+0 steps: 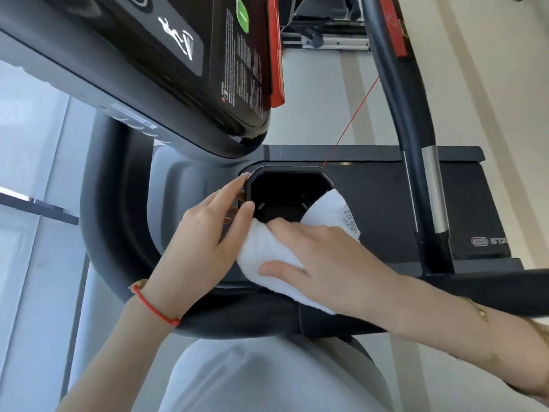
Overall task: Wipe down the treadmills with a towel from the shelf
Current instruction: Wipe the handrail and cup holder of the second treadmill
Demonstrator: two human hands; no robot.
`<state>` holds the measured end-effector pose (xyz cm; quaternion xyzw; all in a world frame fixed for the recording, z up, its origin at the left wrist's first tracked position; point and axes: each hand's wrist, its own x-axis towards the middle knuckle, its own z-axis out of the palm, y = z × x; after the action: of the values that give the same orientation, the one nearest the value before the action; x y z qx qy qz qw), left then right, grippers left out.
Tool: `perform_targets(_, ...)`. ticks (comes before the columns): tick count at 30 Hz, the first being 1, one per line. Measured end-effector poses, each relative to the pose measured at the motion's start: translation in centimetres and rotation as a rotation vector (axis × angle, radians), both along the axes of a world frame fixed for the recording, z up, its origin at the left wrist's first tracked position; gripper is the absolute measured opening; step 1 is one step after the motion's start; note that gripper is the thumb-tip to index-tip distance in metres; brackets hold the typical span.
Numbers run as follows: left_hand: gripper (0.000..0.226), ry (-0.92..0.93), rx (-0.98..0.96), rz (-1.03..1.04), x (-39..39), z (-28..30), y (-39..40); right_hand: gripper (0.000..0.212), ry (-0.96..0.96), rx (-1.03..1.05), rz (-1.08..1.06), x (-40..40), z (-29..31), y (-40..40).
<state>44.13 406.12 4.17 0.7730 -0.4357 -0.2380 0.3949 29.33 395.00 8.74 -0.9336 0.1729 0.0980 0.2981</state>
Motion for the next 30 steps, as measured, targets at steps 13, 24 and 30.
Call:
perform_targets(13, 0.066, -0.260, 0.056, 0.084, -2.6, -0.6, 0.1, 0.046, -0.566, -0.595, 0.248, -6.0, -0.9, -5.8)
perform_targets(24, 0.060, -0.313, 0.037, 0.116, -2.5, -1.0, 0.0, 0.053, -0.191, -0.144, 0.156, 3.5, -1.3, -7.6)
perform_targets(30, 0.060, -0.316, 0.028, 0.136, -2.3, -1.4, 0.1, 0.054, -0.131, -0.061, 0.002, 0.6, -2.5, -10.0)
